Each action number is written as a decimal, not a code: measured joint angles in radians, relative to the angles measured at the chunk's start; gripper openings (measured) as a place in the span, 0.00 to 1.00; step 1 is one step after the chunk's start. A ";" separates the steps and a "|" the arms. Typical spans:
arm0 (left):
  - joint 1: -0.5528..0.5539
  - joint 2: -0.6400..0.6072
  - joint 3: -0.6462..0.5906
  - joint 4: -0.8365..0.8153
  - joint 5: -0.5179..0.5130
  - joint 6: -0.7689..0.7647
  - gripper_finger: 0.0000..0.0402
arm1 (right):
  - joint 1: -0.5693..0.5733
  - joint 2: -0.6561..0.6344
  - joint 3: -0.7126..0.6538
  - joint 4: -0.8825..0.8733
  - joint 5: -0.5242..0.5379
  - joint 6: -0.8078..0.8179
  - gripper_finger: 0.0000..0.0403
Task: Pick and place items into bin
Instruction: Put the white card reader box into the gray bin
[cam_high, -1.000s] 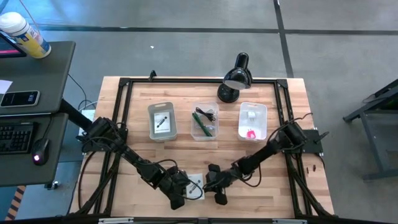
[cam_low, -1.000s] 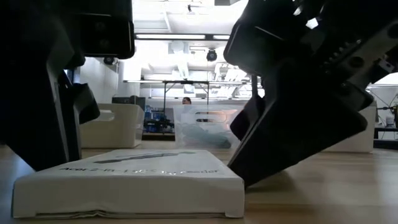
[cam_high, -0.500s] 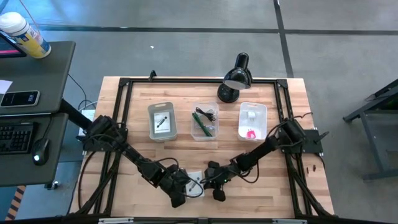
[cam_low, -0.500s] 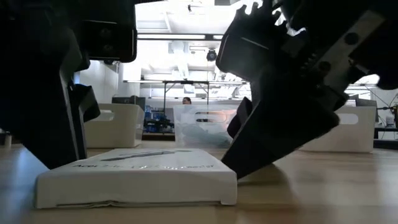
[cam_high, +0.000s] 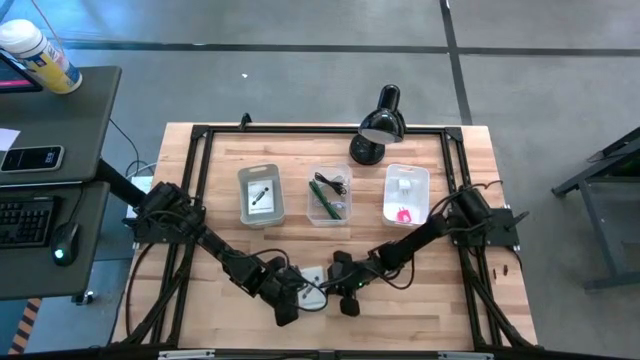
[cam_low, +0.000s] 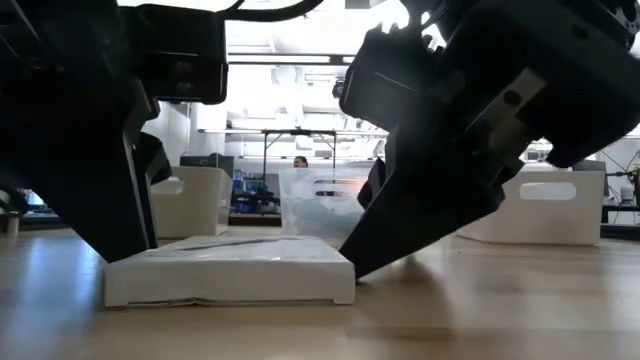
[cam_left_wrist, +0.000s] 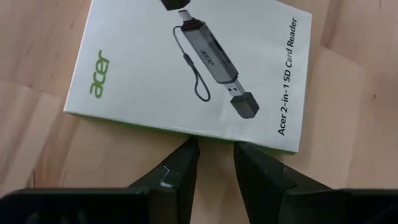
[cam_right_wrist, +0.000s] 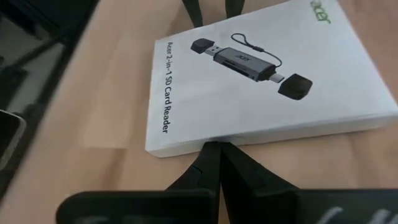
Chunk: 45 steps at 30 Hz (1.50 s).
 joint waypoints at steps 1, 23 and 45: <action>0.000 -0.004 -0.001 0.000 -0.003 0.003 0.25 | 0.000 -0.006 0.000 -0.013 0.010 -0.018 0.00; 0.011 -0.058 -0.004 -0.127 -0.009 -0.048 0.25 | 0.007 -0.041 0.003 -0.119 0.114 -0.137 0.32; -0.018 -0.166 -0.003 -0.285 -0.007 -0.148 0.25 | -0.026 -0.041 0.003 -0.161 0.110 -0.167 0.44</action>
